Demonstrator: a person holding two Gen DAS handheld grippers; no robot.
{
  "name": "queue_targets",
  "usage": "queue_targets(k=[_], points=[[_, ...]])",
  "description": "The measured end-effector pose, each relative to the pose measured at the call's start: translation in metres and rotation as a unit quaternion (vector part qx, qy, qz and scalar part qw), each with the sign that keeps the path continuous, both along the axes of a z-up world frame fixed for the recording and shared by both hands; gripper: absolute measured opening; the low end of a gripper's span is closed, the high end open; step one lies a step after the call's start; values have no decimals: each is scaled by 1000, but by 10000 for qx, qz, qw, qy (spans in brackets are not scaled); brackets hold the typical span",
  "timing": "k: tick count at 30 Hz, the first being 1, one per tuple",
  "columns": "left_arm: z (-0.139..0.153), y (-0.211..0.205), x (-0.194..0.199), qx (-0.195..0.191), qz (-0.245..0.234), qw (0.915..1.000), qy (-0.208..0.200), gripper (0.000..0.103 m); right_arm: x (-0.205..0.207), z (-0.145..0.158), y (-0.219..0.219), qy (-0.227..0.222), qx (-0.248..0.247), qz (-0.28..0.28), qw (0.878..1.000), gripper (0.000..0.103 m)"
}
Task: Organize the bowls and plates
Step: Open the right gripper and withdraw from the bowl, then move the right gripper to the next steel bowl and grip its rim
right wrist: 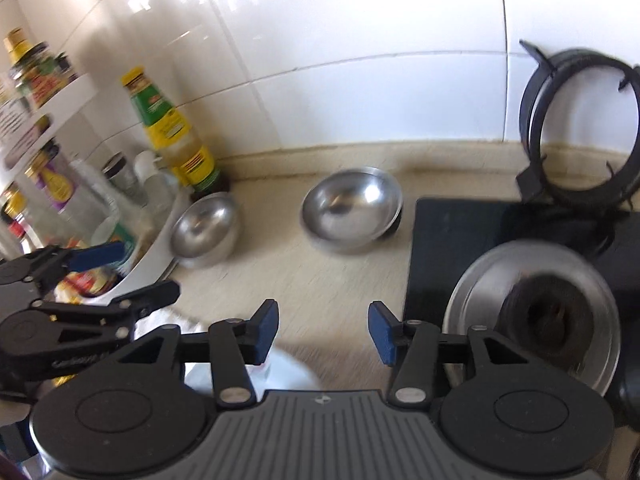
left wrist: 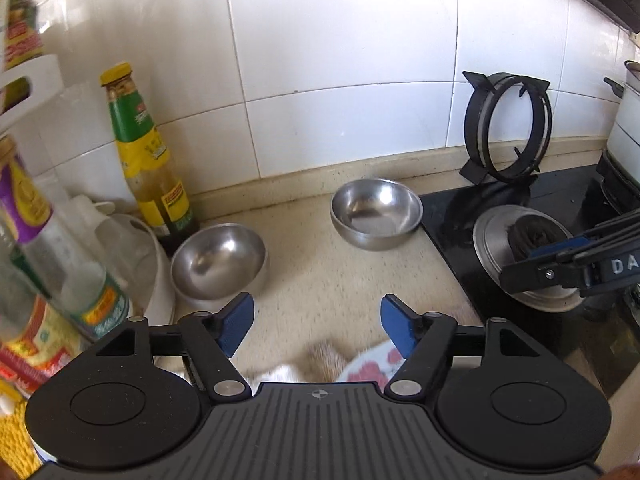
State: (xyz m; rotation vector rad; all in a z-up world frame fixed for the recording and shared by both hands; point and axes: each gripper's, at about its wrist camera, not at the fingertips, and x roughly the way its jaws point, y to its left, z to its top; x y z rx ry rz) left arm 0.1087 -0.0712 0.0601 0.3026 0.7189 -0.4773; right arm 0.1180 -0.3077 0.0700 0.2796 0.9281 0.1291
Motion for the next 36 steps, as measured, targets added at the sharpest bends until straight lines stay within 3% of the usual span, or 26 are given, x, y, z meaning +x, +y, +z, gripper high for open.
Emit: queue_targets(k=[3, 7, 20, 31, 36], points=[[4, -13, 17, 116, 44, 9998, -132, 88, 26, -2, -14, 49, 24, -132, 9999, 56], [3, -34, 43, 169, 59, 9998, -132, 88, 59, -13, -29, 158, 63, -234, 9996, 58], [-45, -81, 136, 202, 233, 9967, 754, 89, 142, -70, -41, 641, 57, -115, 9979, 58], [-68, -92, 162, 246, 195, 9949, 954, 89, 156, -86, -33, 747, 8, 149, 9971, 55], [-74, -98, 164, 358, 146, 9954, 876, 79, 159, -91, -31, 807, -107, 218, 9964, 47]])
